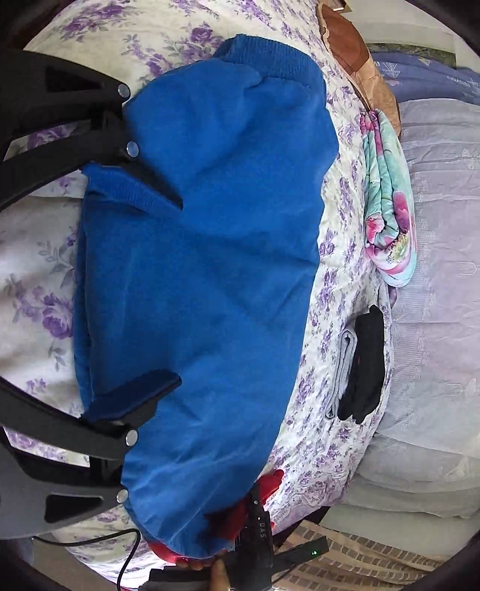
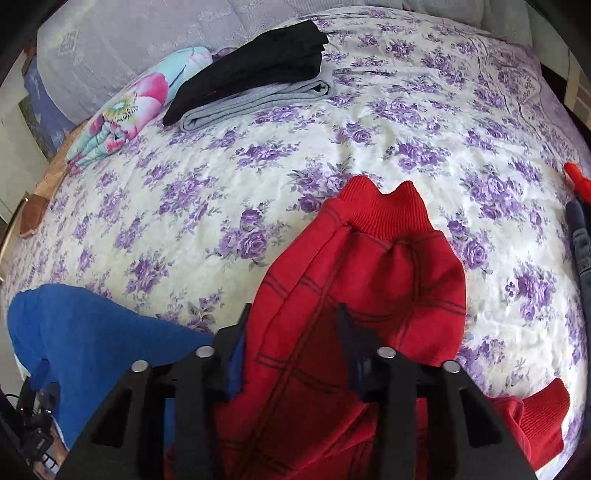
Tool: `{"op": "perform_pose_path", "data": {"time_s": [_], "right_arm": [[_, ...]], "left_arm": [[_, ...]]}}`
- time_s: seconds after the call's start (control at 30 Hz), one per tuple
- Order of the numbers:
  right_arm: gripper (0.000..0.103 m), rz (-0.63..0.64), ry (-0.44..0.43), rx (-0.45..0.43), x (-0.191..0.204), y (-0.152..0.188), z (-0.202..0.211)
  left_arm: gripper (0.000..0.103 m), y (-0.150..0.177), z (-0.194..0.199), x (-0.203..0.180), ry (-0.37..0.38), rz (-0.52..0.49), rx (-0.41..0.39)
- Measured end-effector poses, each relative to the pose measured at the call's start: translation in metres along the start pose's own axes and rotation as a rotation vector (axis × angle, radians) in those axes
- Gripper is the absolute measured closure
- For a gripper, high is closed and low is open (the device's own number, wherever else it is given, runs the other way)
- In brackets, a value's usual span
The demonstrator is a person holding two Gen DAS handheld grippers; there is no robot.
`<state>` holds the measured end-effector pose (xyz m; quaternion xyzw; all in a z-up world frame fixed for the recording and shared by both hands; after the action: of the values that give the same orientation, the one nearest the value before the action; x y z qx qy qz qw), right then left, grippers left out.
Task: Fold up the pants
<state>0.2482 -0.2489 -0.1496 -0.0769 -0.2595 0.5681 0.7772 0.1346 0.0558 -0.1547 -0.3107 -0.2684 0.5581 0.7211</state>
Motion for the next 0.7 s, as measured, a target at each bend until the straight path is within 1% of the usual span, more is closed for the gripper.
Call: {"op": "perform_pose_path", "data": {"time_s": [0.07,0.1,0.2,0.4,0.57,0.63,0.7], "right_arm": [[0.093,-0.038,-0.063,0.005,-0.002,0.000,0.005],[0.095,-0.046,-0.082,0.002,-0.002,0.000,0.008],[0.098,-0.054,-0.117,-0.021,-0.002,0.001,0.020],[0.099,-0.111,-0.195,-0.069,-0.013,0.004,0.055],[0.099,-0.213,-0.283,-0.128,-0.037,0.014,0.094],[0.099,-0.274,-0.328,-0.156,-0.053,0.023,0.110],[0.099,-0.346,-0.354,-0.176,-0.076,0.036,0.117]], "left_arm": [[0.019,0.000,0.001,0.001,0.003,0.003,0.001],[0.019,-0.001,0.001,0.001,0.004,0.004,0.002],[0.019,0.000,0.001,0.000,-0.002,0.004,0.005],[0.019,0.000,0.000,-0.002,-0.025,-0.007,0.012],[0.019,0.001,0.000,-0.001,-0.037,-0.010,0.013],[0.019,0.001,0.000,-0.001,-0.044,-0.013,0.014],[0.019,0.001,0.001,-0.002,-0.050,-0.015,0.014]]}}
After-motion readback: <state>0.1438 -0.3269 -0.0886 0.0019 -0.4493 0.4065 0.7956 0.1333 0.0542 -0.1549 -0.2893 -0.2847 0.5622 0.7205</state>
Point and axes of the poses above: each gripper's, at about its wrist camera, not at the fingertips, and z roughly against the way its jaws point, x to its left, y to its underside, the point moved 10 cm from there along -z, roughly the way its jaws point, and after that the axes turned 15 degrees about -z, right-handed, at the moved point
